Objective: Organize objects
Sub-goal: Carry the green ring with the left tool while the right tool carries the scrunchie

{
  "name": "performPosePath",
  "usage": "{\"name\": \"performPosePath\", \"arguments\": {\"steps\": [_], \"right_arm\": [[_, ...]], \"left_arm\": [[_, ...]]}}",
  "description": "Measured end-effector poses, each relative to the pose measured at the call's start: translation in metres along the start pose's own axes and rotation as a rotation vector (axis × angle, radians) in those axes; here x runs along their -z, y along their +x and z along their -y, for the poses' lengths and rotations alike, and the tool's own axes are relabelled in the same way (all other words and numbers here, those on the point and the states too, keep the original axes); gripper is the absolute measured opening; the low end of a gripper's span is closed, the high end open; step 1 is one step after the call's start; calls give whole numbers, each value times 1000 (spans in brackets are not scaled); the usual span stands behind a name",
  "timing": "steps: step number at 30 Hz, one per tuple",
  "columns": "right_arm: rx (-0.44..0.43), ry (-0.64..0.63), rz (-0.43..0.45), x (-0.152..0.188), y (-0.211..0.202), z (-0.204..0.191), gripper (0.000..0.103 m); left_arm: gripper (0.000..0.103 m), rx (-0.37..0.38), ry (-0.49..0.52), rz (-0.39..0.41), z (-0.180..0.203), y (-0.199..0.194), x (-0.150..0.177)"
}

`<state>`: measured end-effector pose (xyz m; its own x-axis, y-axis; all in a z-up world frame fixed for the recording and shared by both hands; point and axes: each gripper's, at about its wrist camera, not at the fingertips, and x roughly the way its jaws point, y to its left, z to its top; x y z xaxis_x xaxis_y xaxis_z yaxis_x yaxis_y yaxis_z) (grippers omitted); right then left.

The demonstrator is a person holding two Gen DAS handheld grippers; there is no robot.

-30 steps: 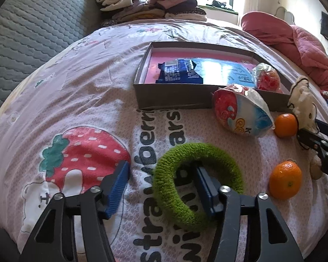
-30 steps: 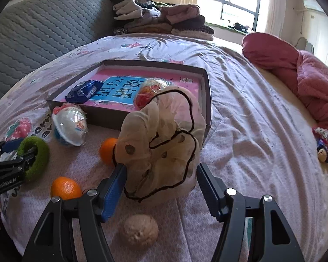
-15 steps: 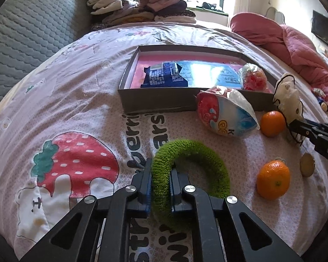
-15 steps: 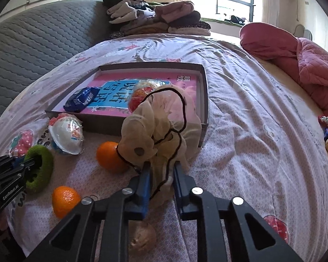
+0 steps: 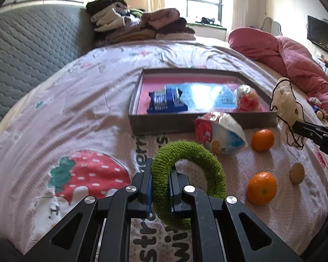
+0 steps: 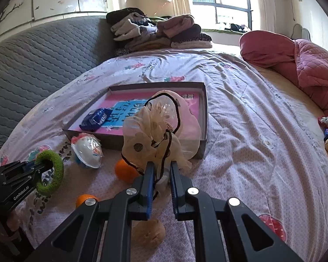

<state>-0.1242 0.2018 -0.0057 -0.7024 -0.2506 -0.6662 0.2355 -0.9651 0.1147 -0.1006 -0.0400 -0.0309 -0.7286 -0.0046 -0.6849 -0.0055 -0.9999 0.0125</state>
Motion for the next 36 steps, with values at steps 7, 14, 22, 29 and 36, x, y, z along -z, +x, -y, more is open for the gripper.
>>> {"name": "performPosePath", "arguments": {"steps": [7, 14, 22, 29, 36], "right_arm": [[-28, -12, 16, -2, -8, -6, 13], [-46, -31, 56, -6, -19, -15, 12], [-50, -36, 81, -11, -23, -19, 12], [-37, -60, 109, -25, -25, -20, 12], [-11, -91, 143, -47, -30, -18, 12]], "left_arm": [[11, -6, 8, 52, 1, -17, -6], [11, -31, 7, 67, 2, -23, -10], [11, -18, -1, 96, 5, -25, -31], [11, 8, 23, 126, 14, -24, -51], [11, 27, 32, 162, 15, -23, -75]]}}
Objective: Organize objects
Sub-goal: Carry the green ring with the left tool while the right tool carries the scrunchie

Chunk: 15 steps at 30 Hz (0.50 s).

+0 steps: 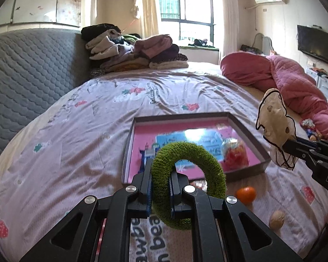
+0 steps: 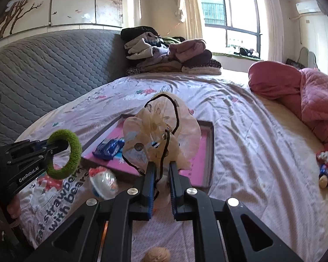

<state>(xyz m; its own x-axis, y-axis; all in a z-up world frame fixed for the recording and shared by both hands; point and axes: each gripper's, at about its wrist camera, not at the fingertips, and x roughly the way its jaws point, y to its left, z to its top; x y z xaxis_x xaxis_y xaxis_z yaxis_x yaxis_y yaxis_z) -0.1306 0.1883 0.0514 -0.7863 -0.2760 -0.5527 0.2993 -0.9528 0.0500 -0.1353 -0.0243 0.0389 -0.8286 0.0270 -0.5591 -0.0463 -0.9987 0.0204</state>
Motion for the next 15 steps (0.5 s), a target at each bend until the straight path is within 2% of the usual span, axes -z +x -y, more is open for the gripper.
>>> {"name": "performPosePath", "arguments": {"steps": [7, 15], "right_arm": [[-1, -28, 22, -24, 8, 3, 12], [0, -50, 24, -48, 30, 5, 12]], "left_arm": [[11, -24, 23, 38, -3, 9, -20], [11, -23, 12, 21, -12, 35, -37]]}}
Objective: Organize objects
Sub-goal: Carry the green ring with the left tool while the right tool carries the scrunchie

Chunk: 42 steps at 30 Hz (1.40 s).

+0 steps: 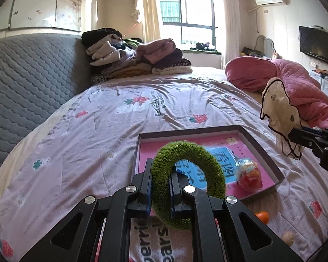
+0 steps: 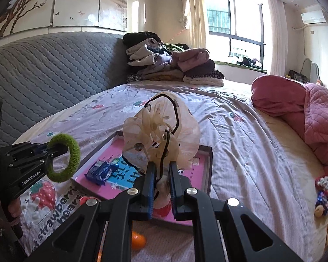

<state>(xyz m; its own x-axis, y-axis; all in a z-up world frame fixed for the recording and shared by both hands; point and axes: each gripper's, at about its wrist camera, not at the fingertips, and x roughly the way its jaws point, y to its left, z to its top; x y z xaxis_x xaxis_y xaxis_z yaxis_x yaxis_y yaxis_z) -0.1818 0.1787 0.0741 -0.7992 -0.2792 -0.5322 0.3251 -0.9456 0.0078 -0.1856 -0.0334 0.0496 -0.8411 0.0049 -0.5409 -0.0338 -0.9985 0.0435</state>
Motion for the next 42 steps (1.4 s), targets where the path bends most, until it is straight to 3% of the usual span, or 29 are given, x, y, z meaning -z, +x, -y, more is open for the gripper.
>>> {"name": "performPosePath", "arguments": {"steps": [13, 22, 30, 42], "right_arm": [[1, -44, -2, -33, 44, 15, 12], [-12, -12, -32, -40, 78, 36, 12], [-25, -7, -83, -38, 110, 46, 12], [-33, 2, -255, -10, 167, 61, 12]], "left_arm": [[11, -13, -35, -38, 1, 54, -50], [11, 9, -43, -93, 2, 99, -66], [11, 16, -31, -175, 2, 141, -64], [11, 7, -56, -314, -2, 204, -48]]}}
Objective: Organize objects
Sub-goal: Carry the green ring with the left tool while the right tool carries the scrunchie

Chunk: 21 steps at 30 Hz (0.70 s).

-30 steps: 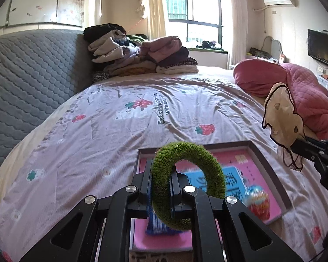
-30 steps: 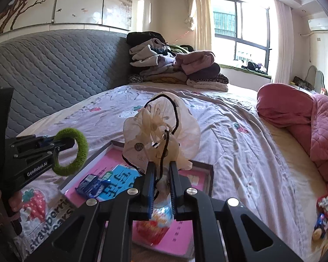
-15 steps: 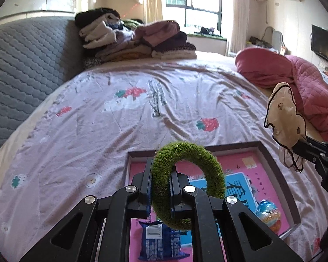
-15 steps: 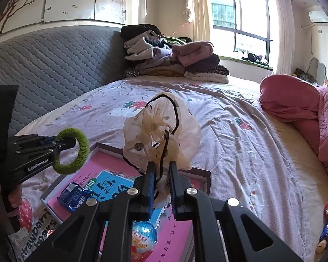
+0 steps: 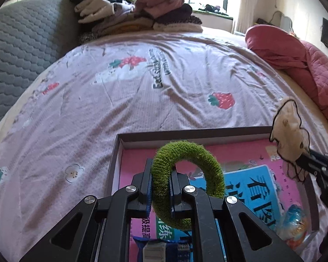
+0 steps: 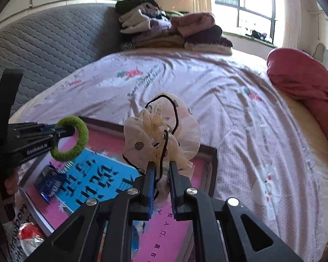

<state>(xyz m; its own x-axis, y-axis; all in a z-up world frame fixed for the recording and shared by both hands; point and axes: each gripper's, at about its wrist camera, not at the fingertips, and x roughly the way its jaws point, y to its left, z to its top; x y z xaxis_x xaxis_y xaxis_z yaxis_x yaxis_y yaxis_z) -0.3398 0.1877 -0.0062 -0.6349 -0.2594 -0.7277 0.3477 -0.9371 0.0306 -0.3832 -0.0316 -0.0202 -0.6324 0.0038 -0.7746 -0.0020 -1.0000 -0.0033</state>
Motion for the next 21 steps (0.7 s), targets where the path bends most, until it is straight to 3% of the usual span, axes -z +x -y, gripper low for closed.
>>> {"name": "performPosePath", "arguments": {"steps": [6, 21], "right_arm": [[21, -1, -86, 9, 21, -1, 13], [17, 31, -97, 9, 25, 2, 17]], "left_arm": [[11, -4, 2, -34, 1, 18, 2], [14, 5, -3, -86, 1, 31, 5]]}}
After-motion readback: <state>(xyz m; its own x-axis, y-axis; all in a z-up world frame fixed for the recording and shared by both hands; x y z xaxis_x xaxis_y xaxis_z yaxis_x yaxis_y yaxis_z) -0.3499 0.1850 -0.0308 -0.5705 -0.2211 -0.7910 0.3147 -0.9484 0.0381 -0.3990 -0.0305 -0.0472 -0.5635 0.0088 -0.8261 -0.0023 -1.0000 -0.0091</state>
